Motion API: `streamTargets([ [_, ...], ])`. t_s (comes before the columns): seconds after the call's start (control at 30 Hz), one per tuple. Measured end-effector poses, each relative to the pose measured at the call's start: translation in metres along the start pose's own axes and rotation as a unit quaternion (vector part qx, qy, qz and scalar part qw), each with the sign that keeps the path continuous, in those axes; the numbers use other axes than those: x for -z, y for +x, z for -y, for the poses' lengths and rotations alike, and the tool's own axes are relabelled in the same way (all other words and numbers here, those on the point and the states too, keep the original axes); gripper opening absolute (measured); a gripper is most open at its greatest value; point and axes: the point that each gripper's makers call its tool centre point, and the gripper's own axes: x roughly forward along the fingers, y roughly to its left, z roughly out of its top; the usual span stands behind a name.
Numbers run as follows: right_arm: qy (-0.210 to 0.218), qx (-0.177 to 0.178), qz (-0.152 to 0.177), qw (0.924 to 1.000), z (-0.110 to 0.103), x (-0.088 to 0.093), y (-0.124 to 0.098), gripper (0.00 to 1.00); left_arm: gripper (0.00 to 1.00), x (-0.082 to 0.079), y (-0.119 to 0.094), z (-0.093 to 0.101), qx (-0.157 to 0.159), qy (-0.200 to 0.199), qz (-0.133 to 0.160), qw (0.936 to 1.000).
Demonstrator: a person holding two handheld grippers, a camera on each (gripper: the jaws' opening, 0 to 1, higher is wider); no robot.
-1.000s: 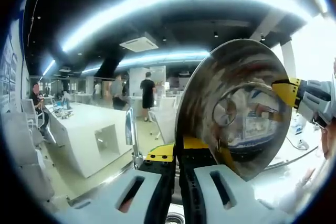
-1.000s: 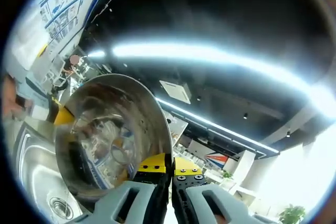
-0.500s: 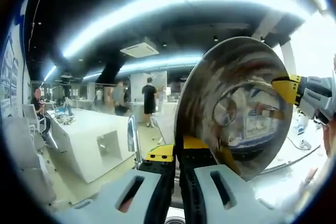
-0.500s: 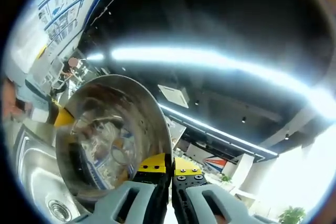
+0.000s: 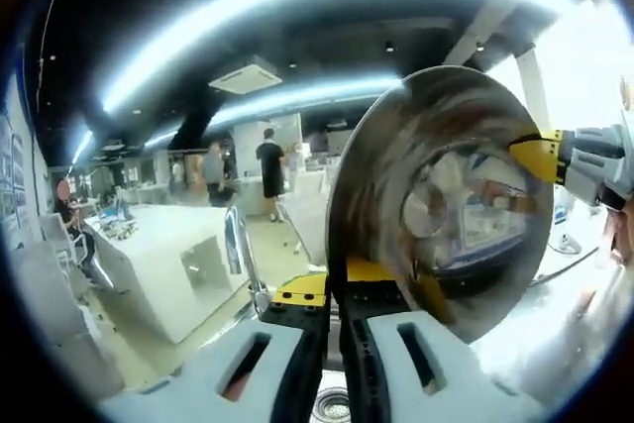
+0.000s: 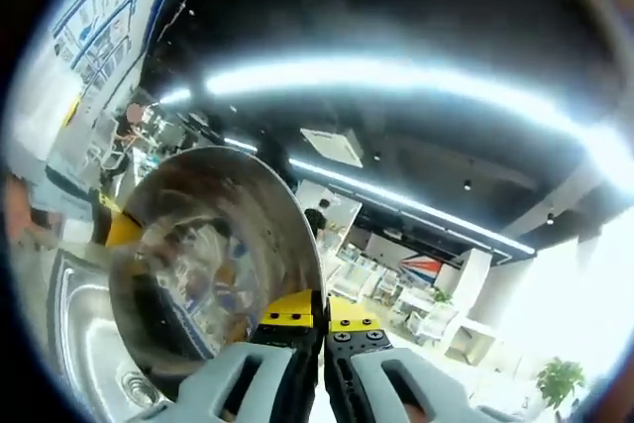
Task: Pick up bowl with dirty water move over sink pour dirty water into sink return bowl to place
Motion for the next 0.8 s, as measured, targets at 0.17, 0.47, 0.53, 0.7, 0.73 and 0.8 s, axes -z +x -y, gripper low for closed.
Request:
streamTargets([
  [0.17, -0.001, 0.007, -0.035, 0.9994, 0.021, 0.006, -0.012, 0.00, 0.00, -0.007, 0.000, 0.023, 0.023, 0.016, -0.029, 0.9992],
  [0.47, 0.042, 0.019, -0.100, 0.9939, 0.059, 0.029, -0.038, 0.00, 0.00, -0.021, -0.008, 0.070, 0.066, 0.032, -0.047, 0.9962],
  [0.53, 0.060, 0.024, -0.115, 0.9912, 0.069, 0.033, -0.046, 0.00, 0.00, -0.023, -0.012, 0.079, 0.073, 0.034, -0.047, 0.9956],
  [0.7, 0.067, 0.034, -0.144, 0.9866, 0.089, 0.042, -0.061, 0.00, 0.00, -0.026, -0.017, 0.106, 0.100, 0.043, -0.058, 0.9923],
  [0.73, 0.070, 0.036, -0.151, 0.9854, 0.092, 0.044, -0.065, 0.00, 0.00, -0.025, -0.017, 0.109, 0.103, 0.046, -0.061, 0.9917],
  [0.8, 0.073, 0.041, -0.165, 0.9827, 0.099, 0.050, -0.072, 0.00, 0.00, -0.025, -0.019, 0.121, 0.114, 0.051, -0.067, 0.9899],
])
